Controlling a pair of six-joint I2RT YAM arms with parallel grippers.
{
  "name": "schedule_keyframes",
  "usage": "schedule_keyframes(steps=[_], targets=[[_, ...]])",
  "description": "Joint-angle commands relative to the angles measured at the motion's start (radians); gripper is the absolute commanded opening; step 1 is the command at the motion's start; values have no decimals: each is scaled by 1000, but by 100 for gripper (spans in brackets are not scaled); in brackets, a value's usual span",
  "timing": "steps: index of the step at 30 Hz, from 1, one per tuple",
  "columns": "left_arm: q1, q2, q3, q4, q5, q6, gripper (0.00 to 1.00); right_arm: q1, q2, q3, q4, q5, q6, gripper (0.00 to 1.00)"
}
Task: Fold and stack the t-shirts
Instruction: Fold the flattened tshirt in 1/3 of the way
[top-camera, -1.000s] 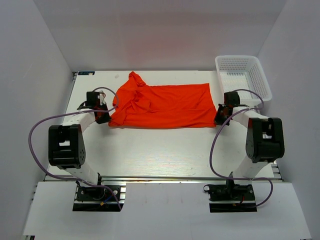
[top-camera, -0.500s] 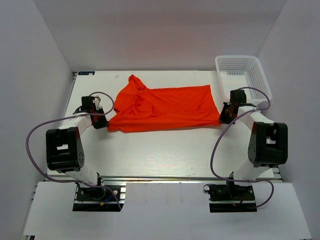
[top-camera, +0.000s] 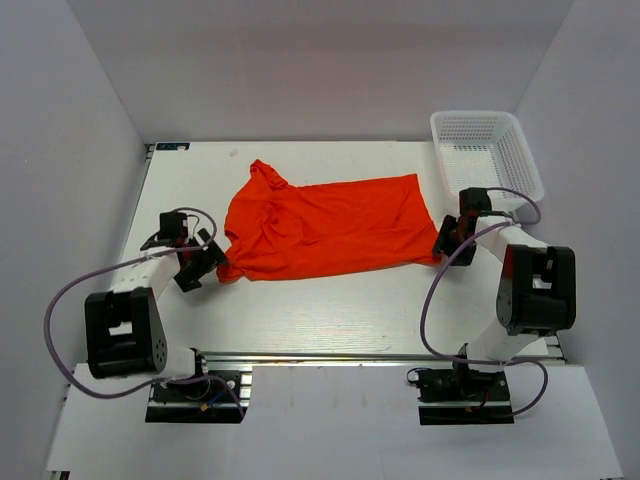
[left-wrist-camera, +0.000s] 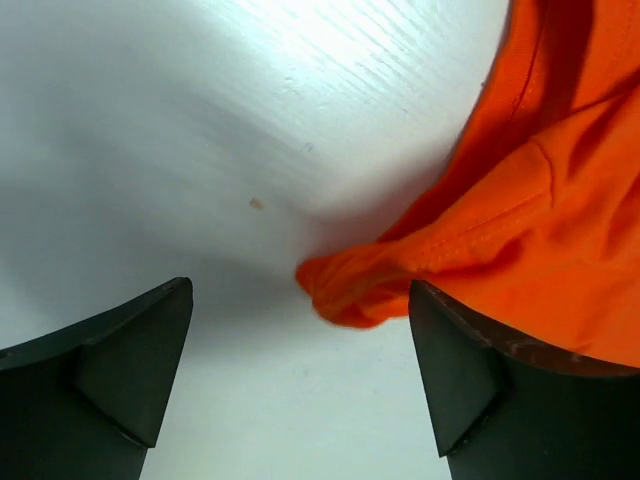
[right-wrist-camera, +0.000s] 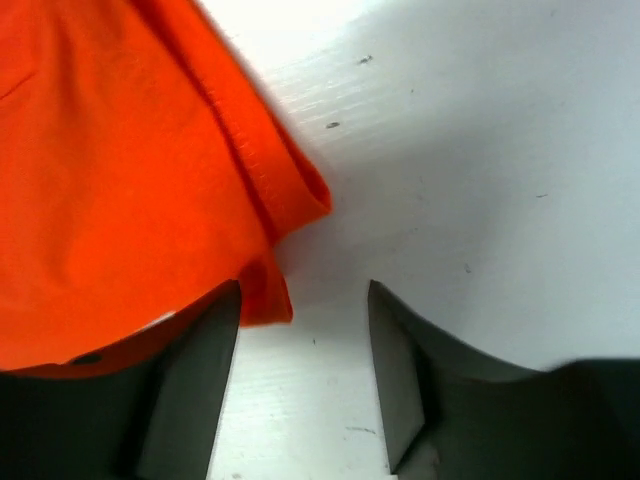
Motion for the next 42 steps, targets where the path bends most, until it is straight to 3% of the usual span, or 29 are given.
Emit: schedule_keyframes(steps=[1,3,4,7,8,12,16,20,22,23,30,36,42], targets=[[-3,-107,45,-101,-97,-54,100,-2,-106,9,-8,-13,-3,61],[-3,-155,91,-101,-107,-64,100,-1,-154,24,-2,-39,-13,72],[-12,-211,114,-75,-117,-35,100,13,-191,35,30,-85,-56,90],[-12,-224,144,-14,-88,-3,100,16,-232,47,50,-125,-99,90],[-12,-224,157,43,-62,26,100,69,-246,58,67,-157,-131,90],[-25,-126,229,181,199,152,100,165,-206,145,109,-266,-225,90],[-61,46,292,265,315,245,92,309,-21,267,158,-406,-263,90],[-123,211,396,278,326,290,88,416,181,531,173,-444,-262,90],[-132,288,436,287,326,302,86,467,295,615,143,-452,-265,89],[-146,310,480,287,317,316,85,488,396,749,121,-443,-265,88],[-196,547,736,215,285,360,74,567,640,1032,96,-396,-262,79],[-239,653,841,140,206,399,55,613,745,1097,130,-400,-243,64],[-267,672,815,138,202,408,39,624,777,1103,115,-395,-205,50]])
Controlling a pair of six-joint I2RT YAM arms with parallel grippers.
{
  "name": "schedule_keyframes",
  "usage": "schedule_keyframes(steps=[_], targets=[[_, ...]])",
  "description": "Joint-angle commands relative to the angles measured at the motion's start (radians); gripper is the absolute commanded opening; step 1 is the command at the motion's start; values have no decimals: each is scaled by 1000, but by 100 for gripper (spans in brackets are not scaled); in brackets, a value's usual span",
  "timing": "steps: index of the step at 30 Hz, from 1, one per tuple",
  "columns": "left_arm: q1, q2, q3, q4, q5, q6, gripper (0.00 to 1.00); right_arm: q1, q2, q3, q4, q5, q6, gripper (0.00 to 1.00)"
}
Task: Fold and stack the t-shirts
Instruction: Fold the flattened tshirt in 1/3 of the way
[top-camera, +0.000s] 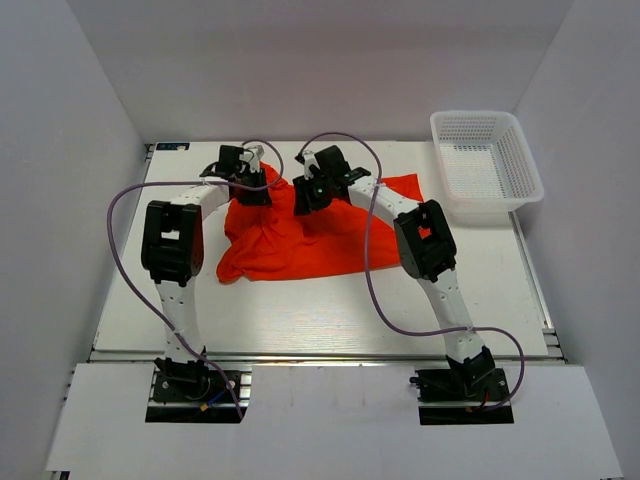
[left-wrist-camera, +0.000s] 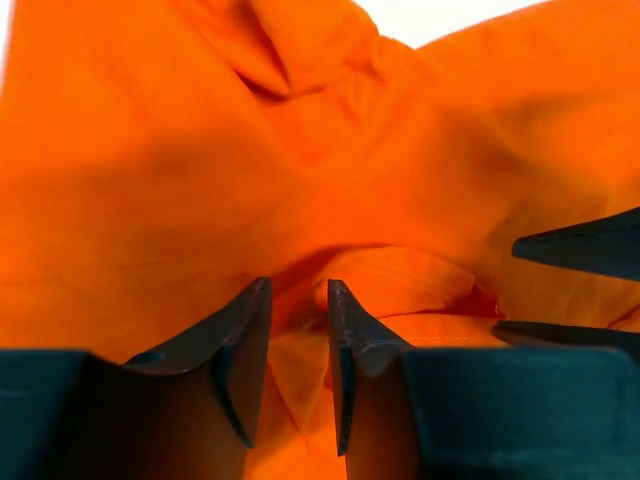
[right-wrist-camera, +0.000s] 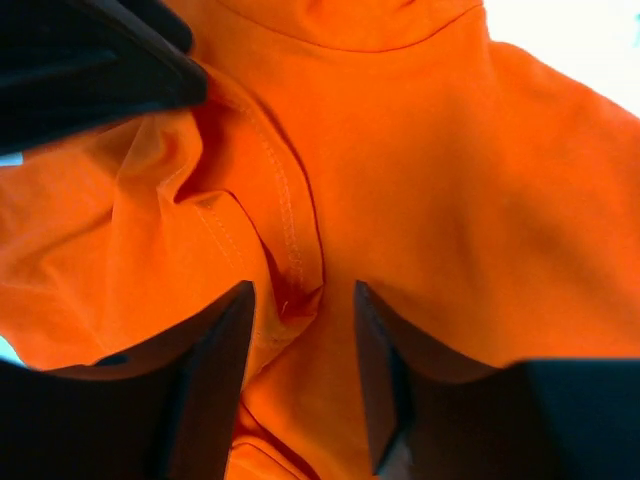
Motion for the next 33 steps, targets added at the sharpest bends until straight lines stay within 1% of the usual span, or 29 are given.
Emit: schedule_keyframes(steps=[1,2,4,5,6,7,8,10,11,12,19,21,23,24,25,27,28,29,31,33], targets=[[-10,-28,-14,3,13,24,39,5,1,19,12,-10,20,49],[-19,-28,-14,12,13,24,38,6,-4,8,29,-20,26,47],[-19,-38,-23,23,13,15,29,9,-2,-12,39,-37,38,46],[-19,-29,-23,23,13,15,23,9,5,-14,44,-39,41,46],[-19,-28,-10,12,13,15,10,12,7,-8,38,-46,50,43],[-19,-28,-10,0,13,15,4,12,13,-9,38,-53,55,38],[-19,-28,-10,0,4,4,0,12,16,-6,36,-54,56,36],[-19,-28,-10,0,4,4,0,12,13,-4,38,-51,56,36],[-19,-28,-10,0,-8,4,0,12,19,0,36,-51,53,39],[-19,-41,-19,11,-9,4,0,12,22,2,23,-43,52,43],[-19,-41,-28,29,13,-5,0,18,25,-3,-2,-80,46,45],[-19,-41,-28,29,13,-5,0,21,28,-3,1,-86,44,35],[-19,-50,-28,29,13,-14,0,21,31,-4,1,-83,53,33],[-19,-50,-28,29,13,-14,0,21,33,-3,1,-79,58,31],[-19,-50,-28,29,13,-14,0,20,33,-3,3,-68,61,24],[-19,-61,-28,29,13,-14,0,18,34,5,-2,-53,72,20],[-19,-71,-28,29,13,-14,0,18,38,14,-8,-54,70,20],[-19,-71,-28,29,13,-14,0,18,36,14,-16,-51,63,17],[-19,-71,-37,29,13,-14,0,21,28,12,-19,-27,55,0],[-19,-71,-37,29,22,-14,0,21,16,-12,-16,-10,61,0]])
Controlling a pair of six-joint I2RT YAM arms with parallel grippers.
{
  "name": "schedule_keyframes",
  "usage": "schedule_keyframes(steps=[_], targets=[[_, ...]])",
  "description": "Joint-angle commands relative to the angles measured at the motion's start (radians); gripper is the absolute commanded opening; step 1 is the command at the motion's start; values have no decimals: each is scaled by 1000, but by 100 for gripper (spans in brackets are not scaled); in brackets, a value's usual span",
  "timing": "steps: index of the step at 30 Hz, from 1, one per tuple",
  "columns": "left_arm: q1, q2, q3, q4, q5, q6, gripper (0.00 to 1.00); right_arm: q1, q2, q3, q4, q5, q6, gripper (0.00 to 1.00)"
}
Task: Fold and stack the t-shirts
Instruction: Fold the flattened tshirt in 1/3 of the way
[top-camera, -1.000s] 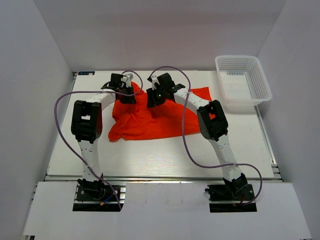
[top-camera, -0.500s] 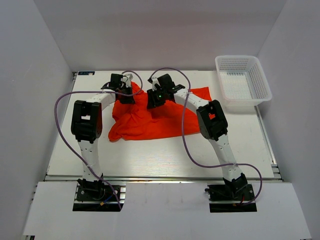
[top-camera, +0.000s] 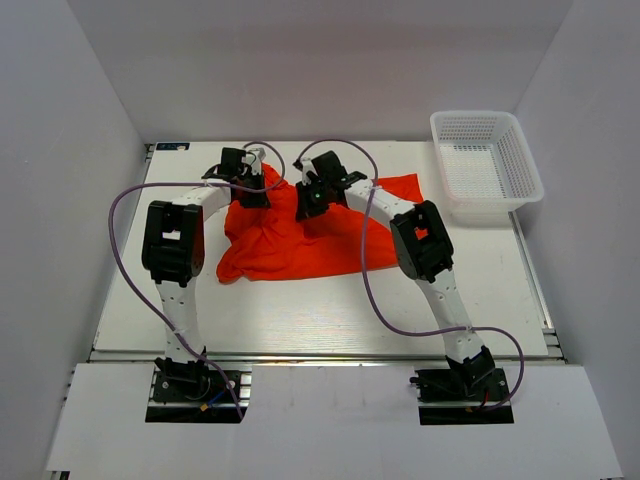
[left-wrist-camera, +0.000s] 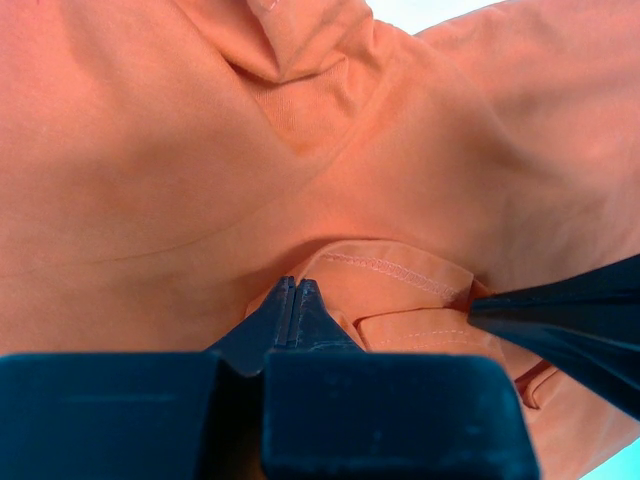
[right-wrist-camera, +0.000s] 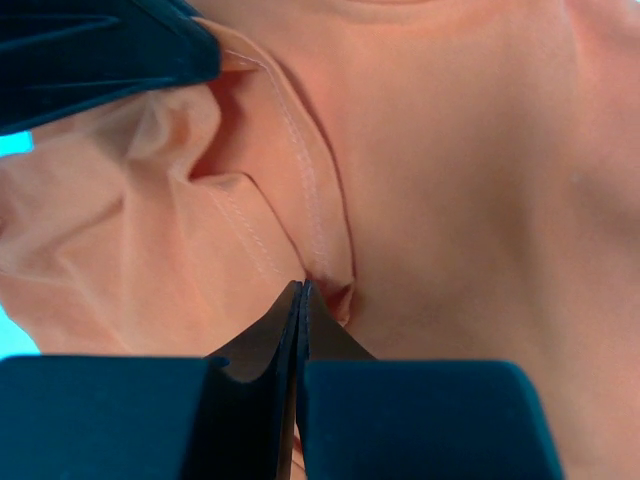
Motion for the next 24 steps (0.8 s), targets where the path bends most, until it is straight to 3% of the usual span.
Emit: schedule_keyframes(steps=[1,17,24], targets=[[0,-72,-11,15,24,-4,0,0,-7,0,-9,25,-6,0],[0,-195,-22,87,107,66,0,-7,-329,-259,216,159,-39,0],[0,-28,148,38,245,149,0,-13,-362,-312,215,193,-30,0]])
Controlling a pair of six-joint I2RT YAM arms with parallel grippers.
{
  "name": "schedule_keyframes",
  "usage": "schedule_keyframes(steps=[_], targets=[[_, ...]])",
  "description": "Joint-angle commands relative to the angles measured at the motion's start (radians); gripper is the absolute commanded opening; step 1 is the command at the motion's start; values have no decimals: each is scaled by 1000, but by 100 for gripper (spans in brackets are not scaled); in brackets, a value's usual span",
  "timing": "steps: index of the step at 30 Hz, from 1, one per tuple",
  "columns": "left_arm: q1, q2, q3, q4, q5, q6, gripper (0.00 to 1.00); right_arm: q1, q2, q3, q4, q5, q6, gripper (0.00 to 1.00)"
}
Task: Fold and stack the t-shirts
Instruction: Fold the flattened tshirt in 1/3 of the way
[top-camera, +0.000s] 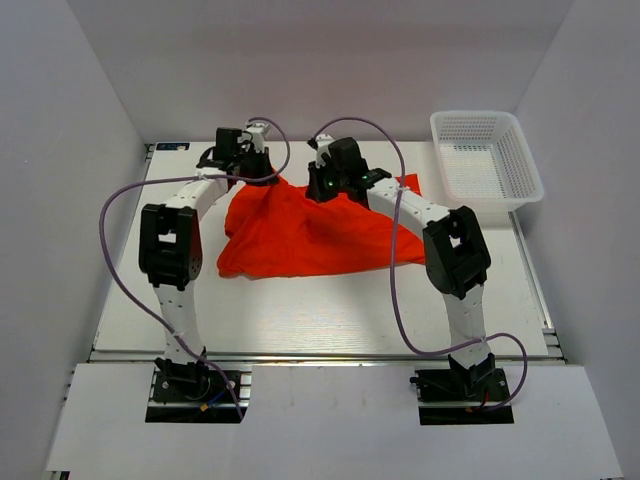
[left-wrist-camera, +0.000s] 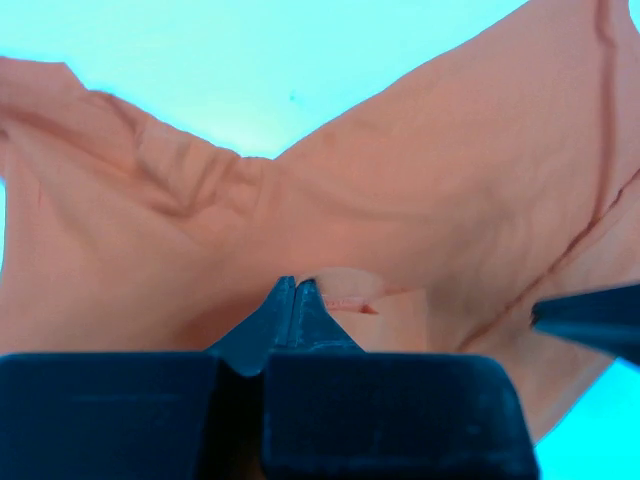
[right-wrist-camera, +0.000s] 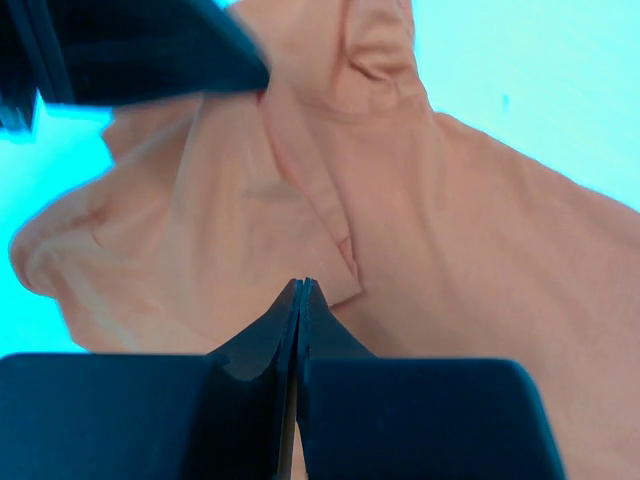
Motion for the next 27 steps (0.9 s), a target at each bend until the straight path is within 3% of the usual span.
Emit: schedule_keyframes(steps=[1,4,8,10,11,12,13,17,20,21,22,24,27], targets=[[0,80,161,-58,61,57,0,-11,-24,-37,25,41,1,0],[0,152,243,-167,-91,57,0,-19,1,-28,11,56,14,0],[0,166,234,-195,-149,57,4,-20,18,-20,-1,59,20,0],[0,166,223,-195,-162,67,32,-22,24,-9,-9,65,23,0],[0,155,211,-195,-152,67,52,-20,24,-6,-11,64,21,2],[0,155,211,-195,-152,67,84,-22,25,-2,-12,67,23,5],[0,155,211,-195,-152,67,100,-22,26,1,-18,67,26,8],[0,155,281,-224,-218,55,100,-22,21,20,-35,91,26,18],[10,155,343,-224,-227,31,100,-31,-8,18,-47,150,49,45],[10,155,376,-224,-244,2,100,-31,-11,21,-52,163,66,72],[20,169,392,-224,-281,-12,100,-45,-17,27,-57,189,75,80],[20,190,439,-224,-330,-34,100,-63,-20,32,-72,214,90,90],[20,265,533,-242,-375,-61,100,-115,-1,64,-118,292,98,90]])
